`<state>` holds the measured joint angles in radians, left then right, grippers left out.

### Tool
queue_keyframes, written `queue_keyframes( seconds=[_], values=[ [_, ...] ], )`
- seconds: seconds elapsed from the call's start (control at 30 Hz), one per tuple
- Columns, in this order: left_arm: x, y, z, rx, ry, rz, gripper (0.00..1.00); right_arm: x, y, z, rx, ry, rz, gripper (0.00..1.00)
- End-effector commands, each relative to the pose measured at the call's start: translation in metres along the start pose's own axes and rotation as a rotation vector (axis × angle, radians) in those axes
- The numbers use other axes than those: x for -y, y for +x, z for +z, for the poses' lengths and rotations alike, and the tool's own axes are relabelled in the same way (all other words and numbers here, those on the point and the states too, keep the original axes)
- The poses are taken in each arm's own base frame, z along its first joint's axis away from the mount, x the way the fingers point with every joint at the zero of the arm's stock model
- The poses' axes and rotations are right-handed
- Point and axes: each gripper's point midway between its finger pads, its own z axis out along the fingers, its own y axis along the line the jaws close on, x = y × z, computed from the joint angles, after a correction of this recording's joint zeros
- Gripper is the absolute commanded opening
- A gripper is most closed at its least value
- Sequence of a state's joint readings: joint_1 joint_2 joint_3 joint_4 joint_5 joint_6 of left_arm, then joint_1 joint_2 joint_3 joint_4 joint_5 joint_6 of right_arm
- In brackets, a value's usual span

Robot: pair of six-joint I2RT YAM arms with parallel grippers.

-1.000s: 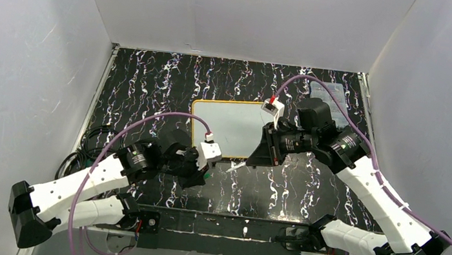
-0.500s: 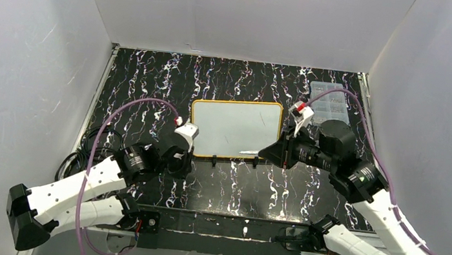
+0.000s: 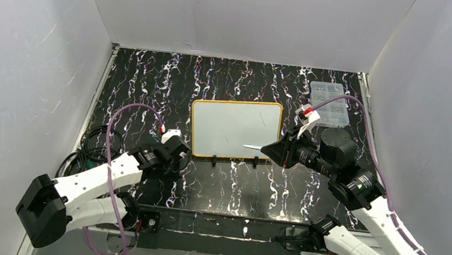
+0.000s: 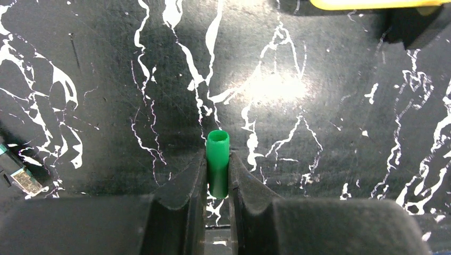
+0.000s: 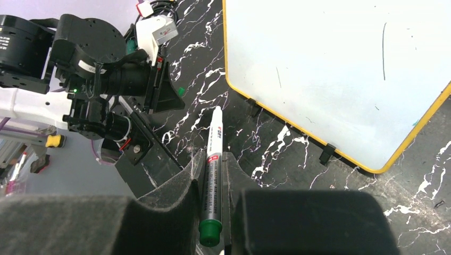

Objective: Write a sentence on the whiteboard
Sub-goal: Place the pen cap at the center of the board.

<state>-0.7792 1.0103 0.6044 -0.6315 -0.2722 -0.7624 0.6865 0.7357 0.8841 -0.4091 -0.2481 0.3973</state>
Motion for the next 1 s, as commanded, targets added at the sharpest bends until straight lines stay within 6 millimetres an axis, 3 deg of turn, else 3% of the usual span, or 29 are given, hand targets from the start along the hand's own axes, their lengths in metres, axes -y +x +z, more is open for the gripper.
queue_keyframes(
  seconds=[0.0, 0.2, 0.4, 0.5, 0.73, 0.97],
  values=[
    [-0.004, 0.002, 0.012, -0.013, -0.019, -0.045, 0.00, 0.000, -0.016, -0.003, 0.080, 0.007, -0.021, 0.01],
    [-0.002, 0.006, 0.021, -0.048, -0.026, -0.034, 0.01, 0.001, -0.015, -0.005, 0.085, 0.013, -0.016, 0.01],
    [-0.007, 0.014, 0.024, -0.068, -0.039, -0.029, 0.12, 0.003, -0.010, -0.007, 0.082, 0.023, -0.008, 0.01],
    [-0.010, 0.015, 0.024, -0.060, -0.044, -0.035, 0.25, 0.005, -0.009, -0.007, 0.084, 0.031, -0.003, 0.01],
    [-0.006, 0.005, 0.013, -0.024, -0.014, -0.041, 0.66, 0.008, -0.010, -0.006, 0.087, 0.045, -0.001, 0.01],
    [-0.003, -0.019, -0.023, 0.034, 0.025, -0.004, 0.87, 0.011, -0.010, -0.005, 0.090, 0.059, 0.003, 0.01]
  ],
)
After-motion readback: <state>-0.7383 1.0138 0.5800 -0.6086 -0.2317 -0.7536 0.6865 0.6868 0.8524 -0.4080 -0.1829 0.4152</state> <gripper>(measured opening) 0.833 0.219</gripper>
